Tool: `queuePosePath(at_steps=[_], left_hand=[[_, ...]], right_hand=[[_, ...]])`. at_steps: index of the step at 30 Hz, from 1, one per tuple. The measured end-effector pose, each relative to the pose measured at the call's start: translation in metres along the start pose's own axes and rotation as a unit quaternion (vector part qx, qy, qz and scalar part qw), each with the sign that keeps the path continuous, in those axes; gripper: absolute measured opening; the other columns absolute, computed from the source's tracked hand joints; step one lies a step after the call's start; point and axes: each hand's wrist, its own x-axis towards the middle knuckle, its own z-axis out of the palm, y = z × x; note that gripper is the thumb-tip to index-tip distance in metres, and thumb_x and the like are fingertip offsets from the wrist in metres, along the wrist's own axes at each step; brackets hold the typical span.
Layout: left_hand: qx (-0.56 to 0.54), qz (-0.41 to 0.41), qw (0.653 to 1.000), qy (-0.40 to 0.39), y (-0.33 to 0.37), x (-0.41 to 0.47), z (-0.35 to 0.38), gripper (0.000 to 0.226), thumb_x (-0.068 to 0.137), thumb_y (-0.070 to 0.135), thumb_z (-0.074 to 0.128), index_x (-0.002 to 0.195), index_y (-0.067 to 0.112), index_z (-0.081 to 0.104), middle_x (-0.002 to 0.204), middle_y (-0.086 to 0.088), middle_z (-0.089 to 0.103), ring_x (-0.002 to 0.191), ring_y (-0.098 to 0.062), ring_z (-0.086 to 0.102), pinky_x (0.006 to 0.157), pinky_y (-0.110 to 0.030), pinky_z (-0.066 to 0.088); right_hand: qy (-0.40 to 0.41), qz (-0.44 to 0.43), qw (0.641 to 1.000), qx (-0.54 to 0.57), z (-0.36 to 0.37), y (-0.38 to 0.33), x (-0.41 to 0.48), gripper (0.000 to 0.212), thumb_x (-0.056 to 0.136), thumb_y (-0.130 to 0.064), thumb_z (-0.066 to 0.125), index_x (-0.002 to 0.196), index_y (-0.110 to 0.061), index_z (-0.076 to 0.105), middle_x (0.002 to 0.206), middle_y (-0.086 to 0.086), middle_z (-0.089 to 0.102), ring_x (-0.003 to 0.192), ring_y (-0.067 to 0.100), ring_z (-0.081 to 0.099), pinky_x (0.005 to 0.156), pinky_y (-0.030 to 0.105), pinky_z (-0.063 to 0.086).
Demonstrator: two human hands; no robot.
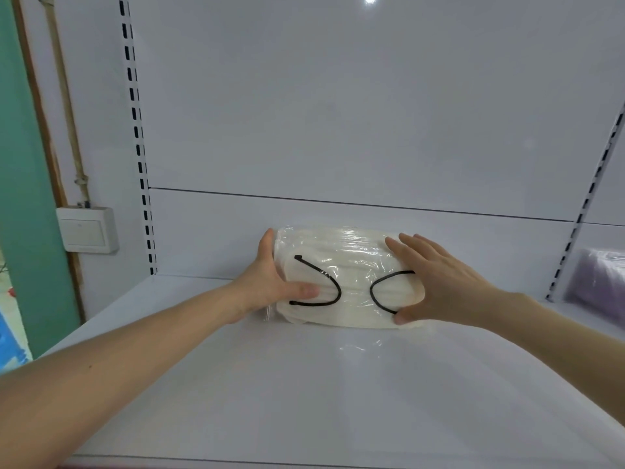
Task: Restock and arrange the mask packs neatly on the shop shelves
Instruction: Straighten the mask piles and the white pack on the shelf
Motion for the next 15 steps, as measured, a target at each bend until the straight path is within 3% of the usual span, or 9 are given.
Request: queuePosePath(at_steps=[6, 10, 12, 15], left_hand=[[0.089, 0.012, 0.994, 0.058, 0.009, -0.024, -0.006, 0.128, 0.065, 0.027, 0.083, 0.147, 0.027, -0.015, 0.155, 0.000, 0.013, 0.141, -0.015, 0.020, 0.105, -0.026, 0.026], [0.265, 0.092, 0.954, 0.111, 0.007, -0.046, -0.003, 0.116, 0.073, 0.035, 0.076, 0.148, 0.021, -0.012, 0.157, -0.004, -0.003, 0.145, -0.016, 0.000, 0.115, -0.030, 0.011], [0.375, 0.174, 0.901, 0.128, 0.005, -0.052, 0.000, 0.095, 0.084, 0.032, 0.066, 0.149, 0.022, -0.003, 0.157, -0.010, -0.002, 0.146, -0.022, -0.003, 0.118, -0.038, 0.010], [0.491, 0.389, 0.771, 0.111, 0.002, -0.051, 0.004, 0.049, 0.082, 0.026, 0.050, 0.130, 0.017, 0.041, 0.140, -0.019, 0.043, 0.133, -0.031, 0.034, 0.101, -0.050, 0.038]], right_hand=[[0.023, -0.010, 0.999, -0.021, -0.004, -0.007, -0.003, 0.117, 0.065, -0.068, 0.066, 0.148, -0.031, -0.007, 0.157, -0.008, -0.003, 0.145, 0.013, -0.008, 0.116, 0.032, -0.001], [0.035, -0.043, 0.998, -0.042, -0.005, -0.024, 0.004, 0.114, 0.068, -0.068, 0.063, 0.148, -0.030, -0.008, 0.158, -0.005, -0.003, 0.145, 0.013, -0.009, 0.116, 0.037, -0.006], [0.034, -0.057, 0.997, -0.048, -0.005, -0.031, 0.009, 0.112, 0.070, -0.066, 0.063, 0.148, -0.029, -0.008, 0.158, -0.004, -0.003, 0.145, 0.014, -0.008, 0.116, 0.037, -0.006], [0.021, -0.068, 0.995, -0.064, -0.004, -0.037, 0.016, 0.109, 0.072, -0.066, 0.062, 0.149, -0.030, -0.006, 0.158, -0.006, -0.001, 0.145, 0.014, -0.005, 0.116, 0.037, -0.004]])
